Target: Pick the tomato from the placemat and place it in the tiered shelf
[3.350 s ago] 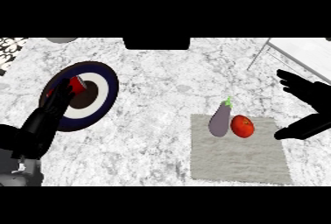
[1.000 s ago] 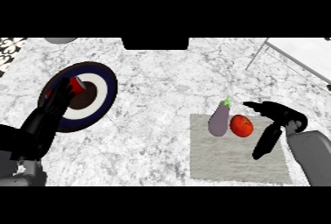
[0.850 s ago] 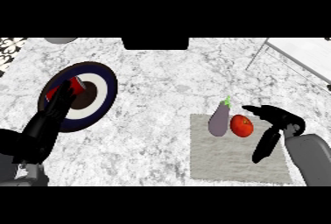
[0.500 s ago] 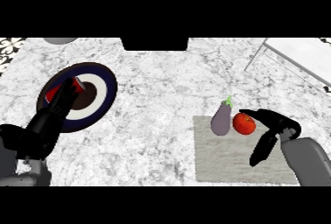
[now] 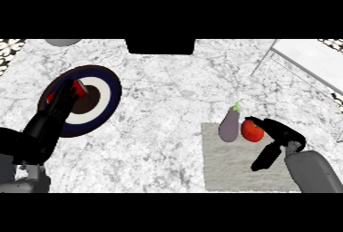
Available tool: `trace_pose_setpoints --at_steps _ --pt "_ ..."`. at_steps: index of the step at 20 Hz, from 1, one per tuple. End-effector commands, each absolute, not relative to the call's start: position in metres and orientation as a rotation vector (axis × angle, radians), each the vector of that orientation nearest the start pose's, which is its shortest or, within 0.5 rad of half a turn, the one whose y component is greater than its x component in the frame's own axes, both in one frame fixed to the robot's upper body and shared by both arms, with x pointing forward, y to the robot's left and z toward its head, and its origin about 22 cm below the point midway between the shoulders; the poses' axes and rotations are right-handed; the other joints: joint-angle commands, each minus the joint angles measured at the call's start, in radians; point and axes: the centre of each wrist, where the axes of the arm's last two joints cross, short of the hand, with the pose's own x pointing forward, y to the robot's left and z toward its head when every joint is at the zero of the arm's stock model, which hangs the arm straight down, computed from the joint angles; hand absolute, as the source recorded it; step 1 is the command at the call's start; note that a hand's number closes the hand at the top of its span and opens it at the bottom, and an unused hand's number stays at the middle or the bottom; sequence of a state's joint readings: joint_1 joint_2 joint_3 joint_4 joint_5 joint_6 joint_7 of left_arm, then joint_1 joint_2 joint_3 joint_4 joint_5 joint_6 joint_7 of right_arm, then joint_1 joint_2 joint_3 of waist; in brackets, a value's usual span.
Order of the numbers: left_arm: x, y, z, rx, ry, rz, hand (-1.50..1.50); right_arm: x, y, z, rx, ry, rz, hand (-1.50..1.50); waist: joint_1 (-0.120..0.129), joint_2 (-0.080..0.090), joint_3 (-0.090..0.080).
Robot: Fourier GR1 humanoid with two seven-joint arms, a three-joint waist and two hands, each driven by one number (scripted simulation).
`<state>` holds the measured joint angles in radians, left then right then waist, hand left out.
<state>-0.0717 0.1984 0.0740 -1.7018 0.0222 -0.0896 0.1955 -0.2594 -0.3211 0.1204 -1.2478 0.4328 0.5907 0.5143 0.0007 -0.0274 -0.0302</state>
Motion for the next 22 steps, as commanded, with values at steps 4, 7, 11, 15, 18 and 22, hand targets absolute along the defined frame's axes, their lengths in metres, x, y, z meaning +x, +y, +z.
trace_pose_setpoints --at_steps 4,7,11,15,18,22 --pt "0.255 0.274 0.052 0.1 -1.565 -0.178 0.0 0.291 -0.274 -0.034 -0.427 -0.729 1.012 1.5 0.015 0.034 0.032" --pt "0.259 0.271 0.054 0.109 -1.57 -0.187 0.0 0.294 -0.273 -0.033 -0.466 -0.755 1.035 1.5 0.013 0.032 0.031" --pt "0.257 0.274 0.059 0.098 -1.571 -0.181 0.0 0.293 -0.296 -0.026 -0.551 -0.834 1.002 1.5 0.009 0.029 0.031" --pt "0.259 0.272 0.061 0.117 -1.571 -0.187 0.0 0.34 -0.243 0.014 -0.786 -0.816 0.713 1.5 0.029 0.033 0.03" --pt "0.257 0.274 0.057 0.097 -1.564 -0.214 0.0 0.356 -0.229 0.031 -1.004 -0.705 0.474 1.5 0.054 0.036 0.025" --pt "0.265 0.268 0.065 0.089 -1.578 -0.242 0.0 0.381 -0.184 0.073 -1.18 -0.748 0.213 1.5 0.062 0.036 0.026"
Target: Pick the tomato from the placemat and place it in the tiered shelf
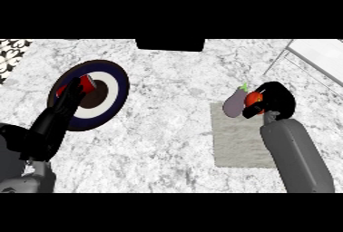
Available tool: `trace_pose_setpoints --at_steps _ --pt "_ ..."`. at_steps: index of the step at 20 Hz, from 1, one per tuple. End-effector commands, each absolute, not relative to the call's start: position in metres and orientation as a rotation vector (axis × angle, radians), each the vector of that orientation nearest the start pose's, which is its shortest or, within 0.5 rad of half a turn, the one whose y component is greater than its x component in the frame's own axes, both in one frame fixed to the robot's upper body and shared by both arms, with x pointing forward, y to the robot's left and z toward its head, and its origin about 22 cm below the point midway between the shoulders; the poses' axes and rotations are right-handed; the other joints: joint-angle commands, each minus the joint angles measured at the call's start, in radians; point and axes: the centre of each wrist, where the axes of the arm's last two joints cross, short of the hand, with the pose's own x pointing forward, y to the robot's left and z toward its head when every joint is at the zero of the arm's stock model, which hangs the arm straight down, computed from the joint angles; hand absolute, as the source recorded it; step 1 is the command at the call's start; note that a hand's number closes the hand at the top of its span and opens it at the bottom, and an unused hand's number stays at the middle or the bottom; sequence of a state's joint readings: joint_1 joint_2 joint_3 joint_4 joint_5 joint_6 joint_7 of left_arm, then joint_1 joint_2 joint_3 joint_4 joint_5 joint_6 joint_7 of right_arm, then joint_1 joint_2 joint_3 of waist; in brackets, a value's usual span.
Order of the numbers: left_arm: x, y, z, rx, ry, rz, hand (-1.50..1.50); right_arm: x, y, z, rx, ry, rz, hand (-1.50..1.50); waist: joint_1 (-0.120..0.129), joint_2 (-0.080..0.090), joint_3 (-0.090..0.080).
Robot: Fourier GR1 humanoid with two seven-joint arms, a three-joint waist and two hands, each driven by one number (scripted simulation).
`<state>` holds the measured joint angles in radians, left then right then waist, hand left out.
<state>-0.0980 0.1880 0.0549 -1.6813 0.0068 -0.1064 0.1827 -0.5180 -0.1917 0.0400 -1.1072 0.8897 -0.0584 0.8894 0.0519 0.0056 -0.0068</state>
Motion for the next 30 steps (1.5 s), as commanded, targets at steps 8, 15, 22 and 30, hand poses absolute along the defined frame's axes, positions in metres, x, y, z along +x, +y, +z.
trace_pose_setpoints --at_steps 8,15,22,30 --pt "0.266 0.268 0.069 0.094 -1.591 -0.219 0.0 0.411 -0.114 0.163 -1.516 -0.943 -0.051 1.5 0.005 -0.001 0.003" --pt "0.267 0.269 0.074 0.091 -1.589 -0.225 0.0 0.43 -0.091 0.229 -1.673 -0.95 -0.132 1.5 -0.002 0.003 0.005" --pt "0.261 0.269 0.062 0.088 -1.577 -0.21 0.0 0.449 -0.123 0.253 -1.684 -0.948 -0.224 1.5 -0.013 0.008 0.006" --pt "0.258 0.269 0.057 0.095 -1.594 -0.209 0.0 0.461 -0.186 0.267 -1.681 -1.07 -0.344 1.5 -0.006 0.012 0.007"
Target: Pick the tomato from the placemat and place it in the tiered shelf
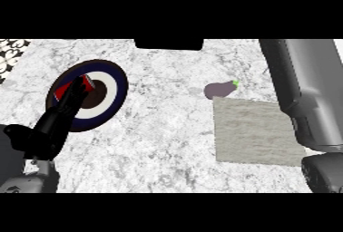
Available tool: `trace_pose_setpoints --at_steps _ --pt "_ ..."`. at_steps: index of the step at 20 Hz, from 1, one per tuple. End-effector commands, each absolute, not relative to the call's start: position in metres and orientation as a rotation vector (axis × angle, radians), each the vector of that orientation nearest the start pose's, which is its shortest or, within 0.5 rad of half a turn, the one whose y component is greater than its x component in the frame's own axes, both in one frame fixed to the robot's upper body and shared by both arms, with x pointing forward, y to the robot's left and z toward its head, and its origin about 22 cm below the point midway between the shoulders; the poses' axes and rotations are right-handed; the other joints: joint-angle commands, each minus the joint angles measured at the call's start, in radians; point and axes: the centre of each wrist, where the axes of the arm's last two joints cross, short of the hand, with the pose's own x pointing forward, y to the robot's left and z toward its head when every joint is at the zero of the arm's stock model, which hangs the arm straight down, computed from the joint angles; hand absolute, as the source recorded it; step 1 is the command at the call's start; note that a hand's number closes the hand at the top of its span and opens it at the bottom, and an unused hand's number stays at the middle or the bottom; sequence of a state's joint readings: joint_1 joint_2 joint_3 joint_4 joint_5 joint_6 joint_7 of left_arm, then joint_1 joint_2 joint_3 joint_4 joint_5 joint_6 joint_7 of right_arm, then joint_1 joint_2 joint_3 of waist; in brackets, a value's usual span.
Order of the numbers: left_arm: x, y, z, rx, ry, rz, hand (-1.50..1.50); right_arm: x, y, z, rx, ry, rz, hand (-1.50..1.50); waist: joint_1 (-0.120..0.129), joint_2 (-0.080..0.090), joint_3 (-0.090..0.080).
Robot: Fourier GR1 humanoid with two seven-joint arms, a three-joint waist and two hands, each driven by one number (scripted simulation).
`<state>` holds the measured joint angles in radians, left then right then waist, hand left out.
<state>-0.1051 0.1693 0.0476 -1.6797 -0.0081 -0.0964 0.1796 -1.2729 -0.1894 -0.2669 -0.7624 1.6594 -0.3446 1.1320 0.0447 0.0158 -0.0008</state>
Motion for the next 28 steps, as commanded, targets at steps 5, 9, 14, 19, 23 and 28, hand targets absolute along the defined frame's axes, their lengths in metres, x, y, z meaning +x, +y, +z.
trace_pose_setpoints --at_steps 5,9,14,19,23,28 --pt "0.266 0.27 0.065 0.102 -1.601 -0.194 0.0 0.441 -0.177 0.303 -1.351 -1.45 -0.734 1.5 0.006 0.007 0.006" --pt "0.262 0.266 0.065 0.079 -1.608 -0.216 0.0 0.449 -0.207 0.3 -1.318 -1.508 -0.8 1.5 0.007 0.005 0.003" --pt "0.263 0.265 0.066 0.106 -1.585 -0.198 0.0 0.464 -0.276 0.237 -1.917 -0.852 -0.056 1.5 -0.027 0.004 -0.007" --pt "0.253 0.277 0.061 0.096 -1.583 -0.216 0.0 0.467 -0.291 0.268 -2.036 -0.717 0.065 1.5 0.0 -0.004 -0.001" --pt "0.263 0.278 0.069 0.118 -1.58 -0.195 0.0 0.469 -0.285 0.288 -2.079 -0.739 0.122 1.5 -0.01 -0.005 0.0" --pt "0.262 0.272 0.069 0.073 -1.593 -0.221 0.0 0.468 -0.301 0.301 -2.067 -0.887 0.135 1.5 0.018 0.007 0.001"
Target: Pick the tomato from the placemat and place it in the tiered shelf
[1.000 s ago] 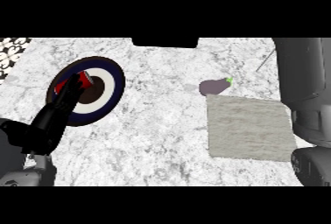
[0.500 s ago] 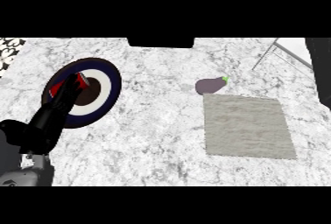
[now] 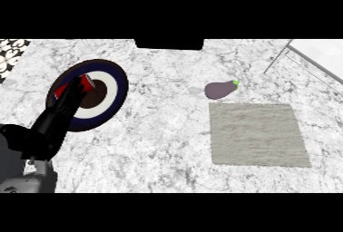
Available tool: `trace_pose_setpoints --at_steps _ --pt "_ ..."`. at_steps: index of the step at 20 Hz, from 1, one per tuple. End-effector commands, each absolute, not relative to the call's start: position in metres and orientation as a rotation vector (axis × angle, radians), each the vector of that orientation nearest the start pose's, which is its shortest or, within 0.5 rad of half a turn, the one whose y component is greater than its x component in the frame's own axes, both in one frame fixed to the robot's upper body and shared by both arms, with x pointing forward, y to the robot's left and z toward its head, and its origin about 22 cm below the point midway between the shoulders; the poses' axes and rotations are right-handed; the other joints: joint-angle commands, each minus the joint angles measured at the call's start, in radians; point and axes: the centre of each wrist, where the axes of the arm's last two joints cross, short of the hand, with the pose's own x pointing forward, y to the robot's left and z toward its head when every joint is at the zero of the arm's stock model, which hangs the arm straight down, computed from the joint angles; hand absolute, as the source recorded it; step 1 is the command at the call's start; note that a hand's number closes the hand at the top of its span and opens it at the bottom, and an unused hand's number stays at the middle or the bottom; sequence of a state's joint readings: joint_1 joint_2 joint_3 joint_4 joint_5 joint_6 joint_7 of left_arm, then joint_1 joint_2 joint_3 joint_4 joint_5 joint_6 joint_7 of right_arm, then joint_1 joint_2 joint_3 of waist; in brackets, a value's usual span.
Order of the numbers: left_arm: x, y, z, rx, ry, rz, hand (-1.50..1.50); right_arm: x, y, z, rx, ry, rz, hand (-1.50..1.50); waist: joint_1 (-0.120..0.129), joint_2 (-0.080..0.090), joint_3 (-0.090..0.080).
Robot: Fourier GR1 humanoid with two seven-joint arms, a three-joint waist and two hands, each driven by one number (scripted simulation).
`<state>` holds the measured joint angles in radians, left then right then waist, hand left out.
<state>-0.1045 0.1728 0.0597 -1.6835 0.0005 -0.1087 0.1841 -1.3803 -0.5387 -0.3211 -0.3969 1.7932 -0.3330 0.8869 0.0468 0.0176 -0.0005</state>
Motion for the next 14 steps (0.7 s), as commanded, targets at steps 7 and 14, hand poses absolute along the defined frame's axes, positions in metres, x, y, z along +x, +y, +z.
trace_pose_setpoints --at_steps 7,14 --pt "0.256 0.271 0.06 0.078 -1.592 -0.223 0.0 0.465 -0.324 0.299 -1.889 -0.889 0.213 1.5 0.021 0.006 0.001" --pt "0.263 0.27 0.072 0.091 -1.597 -0.212 0.0 0.469 -0.327 0.263 -1.686 -0.794 0.467 1.5 -0.007 -0.003 0.001"
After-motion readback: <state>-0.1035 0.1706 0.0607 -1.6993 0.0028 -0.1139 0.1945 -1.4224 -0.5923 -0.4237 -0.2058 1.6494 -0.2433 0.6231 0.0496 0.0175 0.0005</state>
